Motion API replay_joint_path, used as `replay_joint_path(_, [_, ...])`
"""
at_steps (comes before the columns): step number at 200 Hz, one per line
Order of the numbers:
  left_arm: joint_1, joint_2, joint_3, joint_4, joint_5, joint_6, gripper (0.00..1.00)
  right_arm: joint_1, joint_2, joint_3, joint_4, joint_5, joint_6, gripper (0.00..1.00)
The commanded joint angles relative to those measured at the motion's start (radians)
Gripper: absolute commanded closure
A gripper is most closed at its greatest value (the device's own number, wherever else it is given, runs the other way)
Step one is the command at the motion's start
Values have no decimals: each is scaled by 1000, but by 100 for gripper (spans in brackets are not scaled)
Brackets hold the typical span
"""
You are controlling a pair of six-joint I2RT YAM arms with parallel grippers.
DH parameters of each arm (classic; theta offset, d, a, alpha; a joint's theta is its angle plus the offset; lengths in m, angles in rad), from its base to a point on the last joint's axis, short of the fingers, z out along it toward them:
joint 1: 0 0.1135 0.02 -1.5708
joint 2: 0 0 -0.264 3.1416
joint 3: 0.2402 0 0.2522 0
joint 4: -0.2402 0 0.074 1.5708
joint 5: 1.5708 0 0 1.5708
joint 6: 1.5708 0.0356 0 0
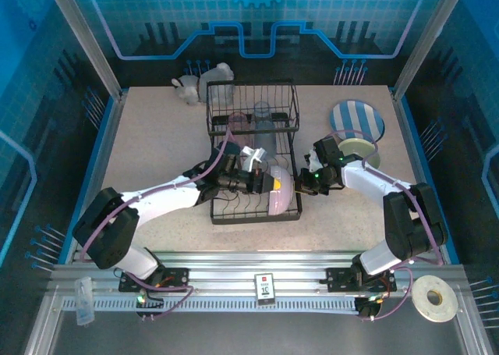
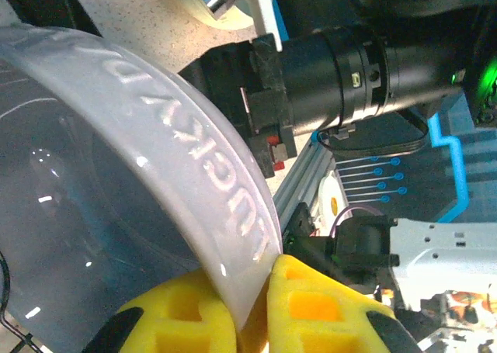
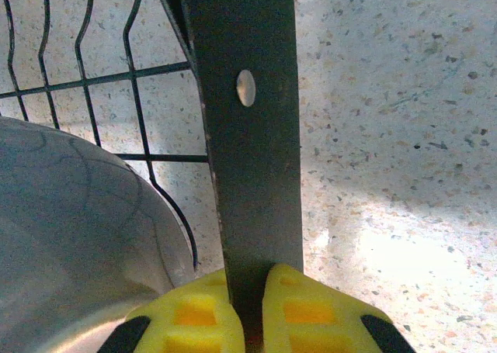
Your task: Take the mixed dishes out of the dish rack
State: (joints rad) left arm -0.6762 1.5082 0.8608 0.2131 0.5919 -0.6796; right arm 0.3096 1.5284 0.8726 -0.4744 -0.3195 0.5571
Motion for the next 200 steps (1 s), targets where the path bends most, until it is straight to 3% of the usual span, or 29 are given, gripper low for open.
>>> replay_joint_path(1, [-29, -48, 1, 11, -15, 174, 100, 6, 37, -11, 10, 20, 10, 100])
replay_joint_path(90, [-110, -33, 79, -56, 3, 257, 100, 8, 5, -41, 9, 19, 15, 100])
replay_joint_path(200, [-114, -161, 196, -330, -181, 417, 100, 6, 28, -7, 3, 17, 15, 100])
